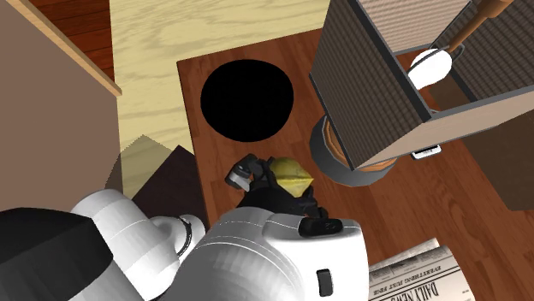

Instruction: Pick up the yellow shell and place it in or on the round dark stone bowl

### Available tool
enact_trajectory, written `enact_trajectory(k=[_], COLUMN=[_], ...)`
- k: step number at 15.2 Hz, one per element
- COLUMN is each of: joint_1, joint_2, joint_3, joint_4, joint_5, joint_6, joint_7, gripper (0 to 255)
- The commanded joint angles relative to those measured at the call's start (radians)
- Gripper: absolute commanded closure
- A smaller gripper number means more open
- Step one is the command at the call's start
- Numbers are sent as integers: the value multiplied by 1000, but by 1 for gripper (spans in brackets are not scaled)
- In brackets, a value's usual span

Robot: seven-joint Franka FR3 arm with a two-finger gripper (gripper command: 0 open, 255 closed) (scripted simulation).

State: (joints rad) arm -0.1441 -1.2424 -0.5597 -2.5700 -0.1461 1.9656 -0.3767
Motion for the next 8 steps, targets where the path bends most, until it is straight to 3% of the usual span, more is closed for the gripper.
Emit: enact_trajectory(k=[1,8], joint_1=[9,38], joint_2=[11,52], joint_3=[10,41], joint_4=[31,137], joint_5=[8,32], joint_6=[-17,-78], joint_7=[6,27], gripper=[255,255])
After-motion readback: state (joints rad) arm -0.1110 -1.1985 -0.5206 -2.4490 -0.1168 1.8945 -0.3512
